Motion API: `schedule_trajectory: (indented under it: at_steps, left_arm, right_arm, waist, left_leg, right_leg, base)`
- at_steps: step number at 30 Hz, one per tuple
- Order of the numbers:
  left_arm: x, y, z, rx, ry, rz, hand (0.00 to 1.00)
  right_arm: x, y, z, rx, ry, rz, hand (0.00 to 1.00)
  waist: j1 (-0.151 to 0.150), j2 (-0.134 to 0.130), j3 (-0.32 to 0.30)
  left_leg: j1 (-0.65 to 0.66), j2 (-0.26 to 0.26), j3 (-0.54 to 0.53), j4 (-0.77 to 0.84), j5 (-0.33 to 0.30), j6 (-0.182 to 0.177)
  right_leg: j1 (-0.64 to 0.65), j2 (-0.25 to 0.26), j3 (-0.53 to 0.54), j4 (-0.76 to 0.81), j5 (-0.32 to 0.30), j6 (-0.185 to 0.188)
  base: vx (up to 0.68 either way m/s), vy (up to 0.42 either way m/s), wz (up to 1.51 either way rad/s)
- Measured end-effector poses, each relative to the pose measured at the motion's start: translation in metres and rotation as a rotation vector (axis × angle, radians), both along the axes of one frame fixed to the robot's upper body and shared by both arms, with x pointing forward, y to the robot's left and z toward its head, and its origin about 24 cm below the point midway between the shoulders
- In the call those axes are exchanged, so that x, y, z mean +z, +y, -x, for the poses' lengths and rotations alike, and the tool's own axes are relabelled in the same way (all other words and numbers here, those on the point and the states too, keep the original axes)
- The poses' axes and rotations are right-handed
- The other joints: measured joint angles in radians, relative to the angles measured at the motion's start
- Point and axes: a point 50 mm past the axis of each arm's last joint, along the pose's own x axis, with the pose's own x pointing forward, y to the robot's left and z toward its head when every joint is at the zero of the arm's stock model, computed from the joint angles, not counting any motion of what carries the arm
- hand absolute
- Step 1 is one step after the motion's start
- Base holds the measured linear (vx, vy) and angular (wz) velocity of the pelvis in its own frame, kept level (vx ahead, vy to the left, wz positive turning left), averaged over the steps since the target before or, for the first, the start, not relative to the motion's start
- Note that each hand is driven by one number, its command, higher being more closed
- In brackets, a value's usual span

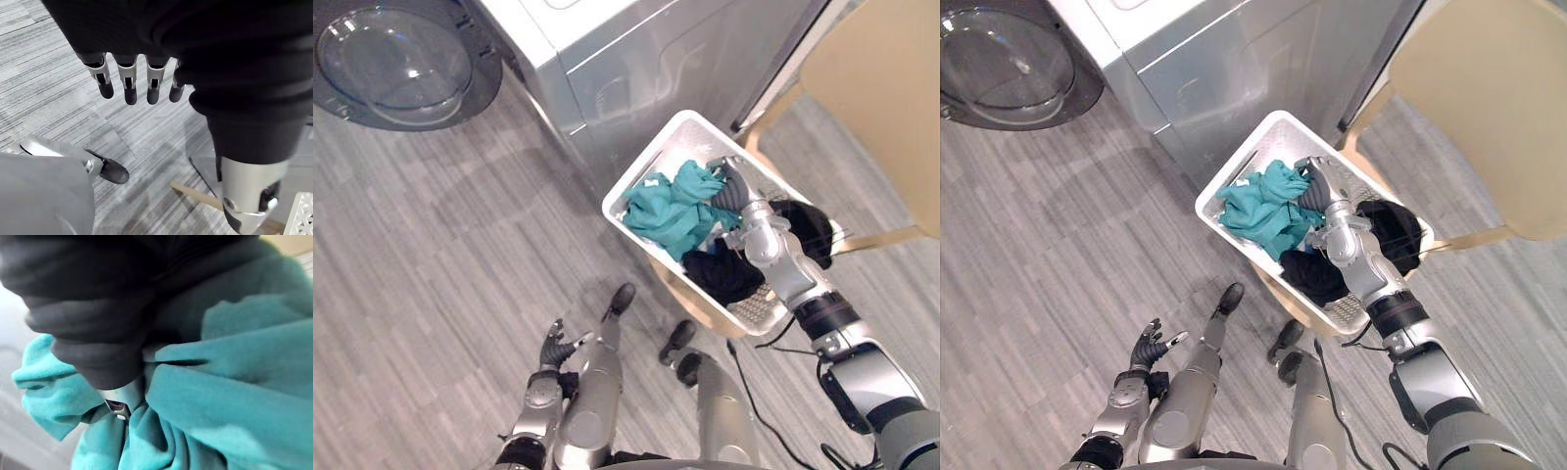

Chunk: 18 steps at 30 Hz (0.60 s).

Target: Pick up the laundry basket with both hands and put the clothes into the washing machine.

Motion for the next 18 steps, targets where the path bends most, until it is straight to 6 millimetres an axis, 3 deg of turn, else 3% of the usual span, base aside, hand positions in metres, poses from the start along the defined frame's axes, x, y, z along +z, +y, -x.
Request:
schedule_trajectory:
  at_steps: [3, 7, 12, 14, 15, 16, 17, 18]
  left_arm:
    - [-0.009, 0.006, 0.018, 0.024, 0.059, -0.001, 0.00]
    - [-0.018, 0.019, 0.040, 0.062, 0.134, -0.007, 0.00]
    - [-0.018, 0.028, 0.046, 0.112, 0.146, -0.011, 0.00]
    - [-0.015, 0.028, 0.041, 0.109, 0.127, -0.012, 0.00]
    - [-0.013, 0.028, 0.039, 0.109, 0.107, -0.012, 0.00]
    - [-0.008, 0.027, 0.033, 0.103, 0.073, -0.011, 0.00]
    - [-0.005, 0.026, 0.029, 0.101, 0.054, -0.011, 0.00]
    - [0.001, 0.025, 0.025, 0.094, 0.019, -0.015, 0.00]
  right_arm:
    - [-0.026, -0.004, 0.020, 0.001, 0.066, -0.152, 1.00]
    - [-0.054, 0.008, 0.046, 0.034, 0.134, -0.386, 1.00]
    - [-0.055, 0.022, 0.061, 0.108, 0.128, -0.549, 1.00]
    - [-0.061, 0.021, 0.070, 0.111, 0.141, -0.591, 1.00]
    - [-0.064, 0.021, 0.077, 0.111, 0.147, -0.610, 1.00]
    - [-0.064, 0.021, 0.085, 0.109, 0.141, -0.641, 1.00]
    - [-0.064, 0.020, 0.089, 0.106, 0.136, -0.653, 1.00]
    - [-0.062, 0.022, 0.098, 0.114, 0.121, -0.667, 1.00]
  waist:
    - [-0.011, 0.000, -0.055]
    - [-0.031, -0.014, -0.116]
    - [-0.053, -0.016, -0.138]
    - [-0.066, -0.016, -0.138]
    - [-0.065, -0.007, -0.140]
    - [-0.080, 0.000, -0.139]
    - [-0.079, -0.003, -0.140]
    - [-0.075, -0.014, -0.147]
  left_leg:
    - [0.046, 0.000, 0.015, 0.000, -0.015, 0.011]
    - [0.124, 0.014, 0.075, 0.000, -0.044, 0.018]
    - [0.147, 0.032, 0.178, 0.005, -0.067, 0.021]
    - [0.125, 0.023, 0.172, 0.057, -0.091, 0.026]
    - [0.100, 0.033, 0.161, 0.085, -0.099, 0.033]
    - [0.090, 0.033, 0.136, 0.104, -0.102, 0.038]
    - [0.085, 0.027, 0.114, 0.112, -0.102, 0.038]
    - [0.066, -0.002, 0.076, 0.138, -0.103, 0.037]
  right_leg:
    - [0.054, 0.009, 0.016, -0.041, 0.011, 0.015]
    - [0.137, 0.041, 0.076, -0.121, 0.050, 0.023]
    - [0.162, 0.080, 0.180, -0.222, 0.136, 0.035]
    - [0.161, 0.075, 0.188, -0.212, 0.136, 0.048]
    - [0.155, 0.087, 0.218, -0.175, 0.130, 0.082]
    - [0.118, 0.092, 0.292, 0.028, 0.030, 0.052]
    - [0.118, 0.086, 0.316, 0.122, -0.020, 0.069]
    - [0.146, 0.070, 0.368, 0.230, -0.087, 0.114]
  base:
    - [0.04, 0.010, -0.19]
    - [0.04, -0.004, -0.40]
    - [-0.04, 0.026, -0.67]
    - [-0.08, 0.037, -0.08]
    - [-0.06, -0.018, 0.45]
    - [-0.03, -0.045, 0.65]
    - [0.02, -0.103, 1.11]
    - [-0.02, -0.179, 1.08]
